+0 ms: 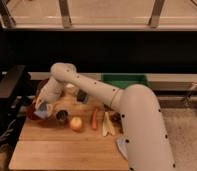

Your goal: Place sponge in red bowl

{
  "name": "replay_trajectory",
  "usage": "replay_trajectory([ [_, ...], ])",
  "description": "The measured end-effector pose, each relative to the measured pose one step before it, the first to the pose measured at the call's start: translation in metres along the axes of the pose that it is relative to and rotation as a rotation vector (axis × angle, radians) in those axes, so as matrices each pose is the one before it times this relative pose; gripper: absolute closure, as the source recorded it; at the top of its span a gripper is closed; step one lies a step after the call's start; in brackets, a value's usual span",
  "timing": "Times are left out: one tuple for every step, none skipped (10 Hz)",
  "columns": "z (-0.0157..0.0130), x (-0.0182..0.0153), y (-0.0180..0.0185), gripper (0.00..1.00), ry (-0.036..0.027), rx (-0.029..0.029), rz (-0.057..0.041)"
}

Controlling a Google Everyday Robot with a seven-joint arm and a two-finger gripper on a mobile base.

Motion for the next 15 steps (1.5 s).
replay_trajectory([
  [0.00639,-0.00004,-0.00594,0.86,-0.01012,-0.00317,-0.00883],
  [0.00746,0.00048,-0.00507,0.75,-0.01299,-0.00378,-0.0105],
  [0.00298,0.0018,-0.00094,0.65,-0.00922,0.00079,-0.00238],
  [0.00025,0.00456,0.00236,0.53,-0.00579,0.00248,0.00295],
  [0.00098,0.00165,0.00026,0.45,-0.00327,0.00149,0.00004],
  [0.00146,0.00092,-0.00086,0.33,-0.00252,0.00041,-0.00216],
  [-0.00175,0.00123,-0.00028,0.25,0.00271,0.00231,-0.00058],
  [-0.00443,0.00155,0.00017,0.23,0.00609,0.00495,0.00068],
  [-0.00354,-0.00032,-0.0014,0.23,0.00428,0.00453,-0.00219],
  [-0.00393,-0.00105,-0.00214,0.23,0.00486,0.00672,-0.00339],
  [-0.00357,-0.00136,-0.00051,0.23,0.00149,0.00656,-0.00119],
  [-0.00179,0.00161,0.00147,0.23,0.00215,0.00208,0.00324],
  [0.00011,0.00005,-0.00001,0.23,0.00001,-0.00002,0.00005],
  [0.00175,-0.00142,-0.00119,0.23,-0.00215,-0.00166,-0.00262],
  [-0.00036,0.00019,-0.00005,0.23,0.00043,0.00049,0.00029],
])
